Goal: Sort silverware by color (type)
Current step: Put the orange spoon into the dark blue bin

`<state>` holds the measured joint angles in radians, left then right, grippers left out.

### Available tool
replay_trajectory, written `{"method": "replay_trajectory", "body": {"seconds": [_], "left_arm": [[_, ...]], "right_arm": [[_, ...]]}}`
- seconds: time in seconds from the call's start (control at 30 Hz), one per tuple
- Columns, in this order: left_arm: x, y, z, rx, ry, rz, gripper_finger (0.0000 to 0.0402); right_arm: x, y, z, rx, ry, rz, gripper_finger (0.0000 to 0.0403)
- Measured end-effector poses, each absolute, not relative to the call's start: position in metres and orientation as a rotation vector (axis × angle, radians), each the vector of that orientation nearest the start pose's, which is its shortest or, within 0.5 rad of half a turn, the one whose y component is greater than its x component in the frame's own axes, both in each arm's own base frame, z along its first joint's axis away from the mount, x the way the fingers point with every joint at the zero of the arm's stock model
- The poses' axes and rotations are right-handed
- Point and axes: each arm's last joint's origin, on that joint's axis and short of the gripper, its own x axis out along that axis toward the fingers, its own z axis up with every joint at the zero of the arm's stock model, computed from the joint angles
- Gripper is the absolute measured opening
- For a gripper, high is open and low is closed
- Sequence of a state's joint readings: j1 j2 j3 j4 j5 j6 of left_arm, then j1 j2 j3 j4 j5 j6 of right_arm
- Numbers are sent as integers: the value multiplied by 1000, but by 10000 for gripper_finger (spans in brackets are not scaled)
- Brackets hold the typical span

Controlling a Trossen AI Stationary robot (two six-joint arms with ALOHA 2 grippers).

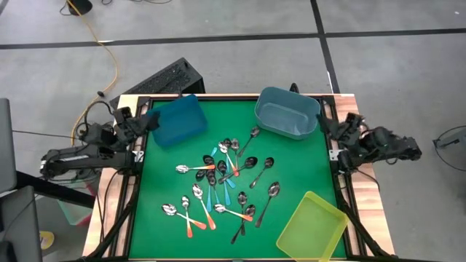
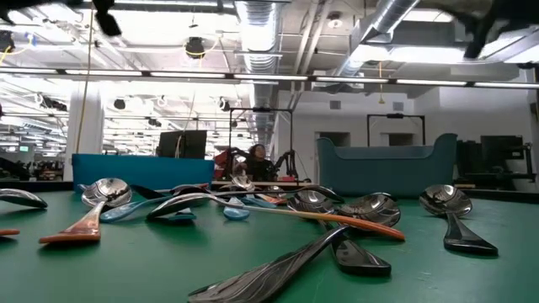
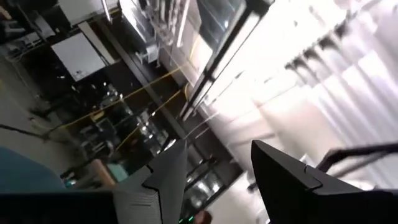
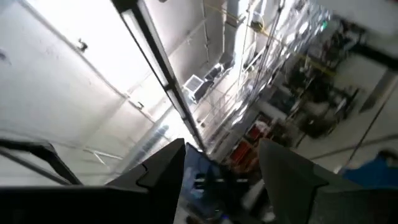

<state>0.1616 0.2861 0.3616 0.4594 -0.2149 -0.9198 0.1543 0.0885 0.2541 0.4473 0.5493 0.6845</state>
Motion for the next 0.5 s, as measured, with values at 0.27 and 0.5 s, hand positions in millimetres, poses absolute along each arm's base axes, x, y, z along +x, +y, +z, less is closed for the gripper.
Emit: {"method": "replay_trajectory", "body": {"seconds": [0.27,0.5], "left_arm": [[120,20,369,-708,-71,168,164],[136,22,381,-490,505,261,164]], "right_arm": [[76,-3,346,543,-400,-315,221],[102,1,356,416,-53,-394,221]]}}
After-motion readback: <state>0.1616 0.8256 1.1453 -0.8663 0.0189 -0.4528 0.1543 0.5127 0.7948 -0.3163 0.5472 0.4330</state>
